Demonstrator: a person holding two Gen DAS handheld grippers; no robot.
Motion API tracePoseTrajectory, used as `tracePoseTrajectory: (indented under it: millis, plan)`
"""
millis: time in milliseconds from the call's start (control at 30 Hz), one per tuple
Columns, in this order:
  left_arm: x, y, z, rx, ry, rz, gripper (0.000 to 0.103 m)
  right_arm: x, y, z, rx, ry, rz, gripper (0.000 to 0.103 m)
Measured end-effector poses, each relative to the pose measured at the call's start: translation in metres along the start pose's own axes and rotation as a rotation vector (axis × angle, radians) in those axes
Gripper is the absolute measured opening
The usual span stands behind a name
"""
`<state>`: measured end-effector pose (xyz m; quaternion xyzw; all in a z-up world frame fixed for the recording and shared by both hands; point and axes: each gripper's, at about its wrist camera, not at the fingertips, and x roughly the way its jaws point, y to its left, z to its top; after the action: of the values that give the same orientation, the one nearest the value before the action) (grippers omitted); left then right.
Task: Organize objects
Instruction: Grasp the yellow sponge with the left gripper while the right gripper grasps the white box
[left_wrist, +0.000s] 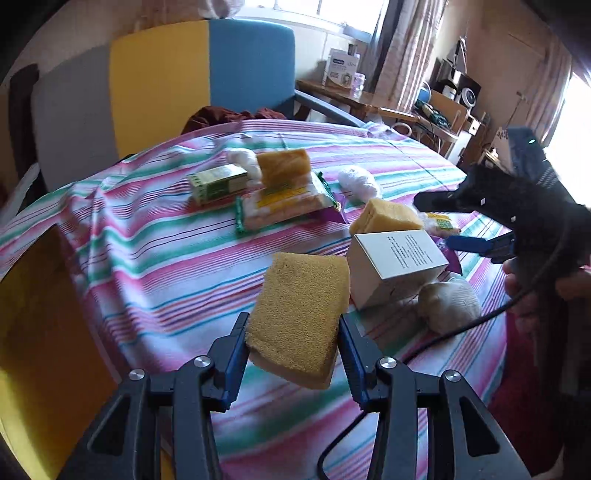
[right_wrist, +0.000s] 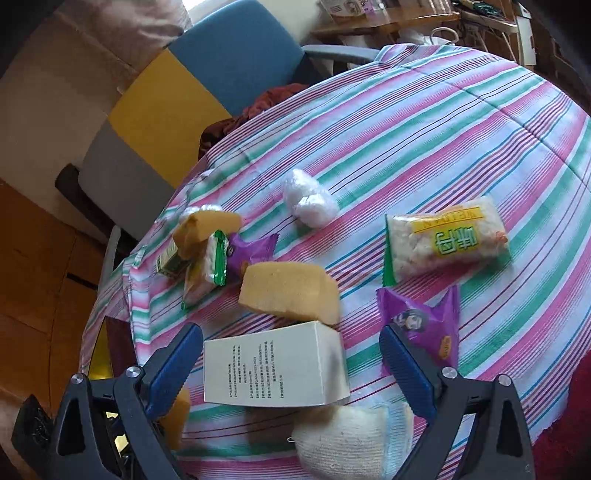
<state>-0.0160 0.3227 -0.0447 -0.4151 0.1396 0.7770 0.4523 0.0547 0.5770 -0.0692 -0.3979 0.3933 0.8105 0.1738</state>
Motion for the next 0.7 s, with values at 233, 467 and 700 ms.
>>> tracePoseTrajectory:
  millis: [233, 467, 700]
  plan:
    - [-0.051, 0.019, -0.016, -0.079, -0.075, 0.015, 0.047, 0.017, 0.046, -0.020, -0.163, 0.184, 0.281, 0.100]
    - [-0.088, 0.047, -0.033, -0.157, -0.130, 0.065, 0.047, 0.007, 0.084, -0.040, -0.442, 0.105, 0.077, 0.100]
    - [-0.126, 0.094, -0.060, -0.258, -0.175, 0.151, 0.047, 0.016, 0.126, -0.053, -0.823, 0.100, -0.125, 0.099]
